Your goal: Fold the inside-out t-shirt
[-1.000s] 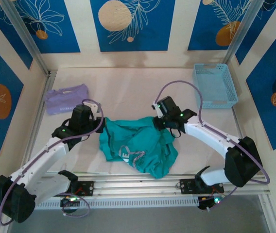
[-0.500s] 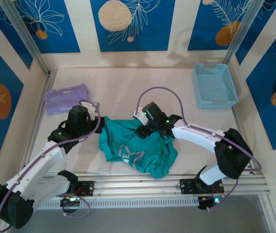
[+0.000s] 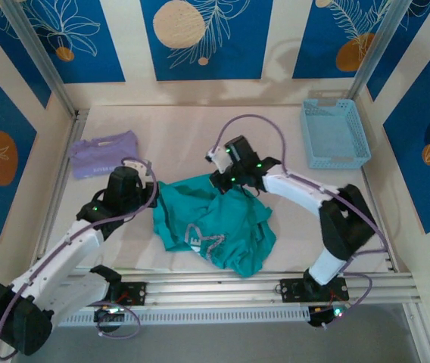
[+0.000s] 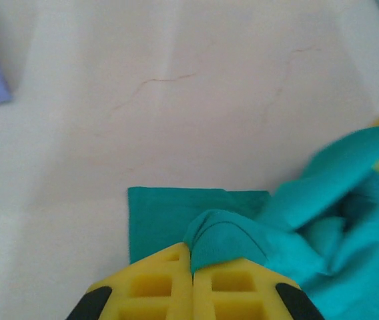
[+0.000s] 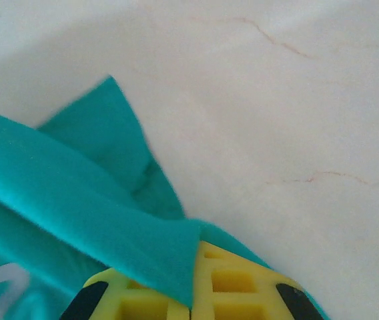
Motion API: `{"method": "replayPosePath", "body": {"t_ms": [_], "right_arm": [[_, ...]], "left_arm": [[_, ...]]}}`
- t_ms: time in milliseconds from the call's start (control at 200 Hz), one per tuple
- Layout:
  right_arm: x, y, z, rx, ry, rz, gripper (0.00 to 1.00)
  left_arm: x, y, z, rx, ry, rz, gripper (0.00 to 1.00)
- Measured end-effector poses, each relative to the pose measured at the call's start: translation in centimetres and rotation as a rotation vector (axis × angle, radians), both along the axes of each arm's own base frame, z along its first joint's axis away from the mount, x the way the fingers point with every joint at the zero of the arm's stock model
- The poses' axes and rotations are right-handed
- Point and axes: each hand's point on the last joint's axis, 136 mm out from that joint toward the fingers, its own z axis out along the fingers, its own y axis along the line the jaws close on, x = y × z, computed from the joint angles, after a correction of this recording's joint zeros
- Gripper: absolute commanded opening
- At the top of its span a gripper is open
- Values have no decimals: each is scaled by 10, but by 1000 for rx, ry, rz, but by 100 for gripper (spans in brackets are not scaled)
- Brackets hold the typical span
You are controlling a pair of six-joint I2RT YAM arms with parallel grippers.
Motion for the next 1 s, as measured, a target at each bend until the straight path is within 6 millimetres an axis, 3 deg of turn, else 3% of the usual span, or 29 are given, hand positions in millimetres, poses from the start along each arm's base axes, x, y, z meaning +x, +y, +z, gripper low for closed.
{"method": "replayPosePath", "body": {"t_ms": [140, 235, 320, 450, 575, 655, 840, 1000], "right_arm": [[-19, -9, 75, 254, 62, -9, 0], [-31, -11, 99, 362, 137, -8, 0], [-33, -12, 101, 401, 208, -31, 0], [-36, -15, 96, 433, 300, -66, 0], [-41, -15, 88, 445, 361, -86, 0], [-42, -15, 84, 448, 386, -98, 0], [-41, -14, 84, 463, 398, -111, 0], [-41, -14, 83, 469, 394, -110, 0]], "left_arm": [[22, 4, -22, 87, 57, 55, 11], [39, -1, -24, 130, 71, 59, 30], [44, -1, -21, 131, 66, 78, 40], [28, -7, -6, 104, 33, 54, 54], [0, -31, 18, 36, -20, -34, 61], [-13, -49, 23, 7, -22, -92, 64], [-31, -87, -9, 39, 72, -200, 60], [-21, -95, -39, 97, 131, -193, 49]]}}
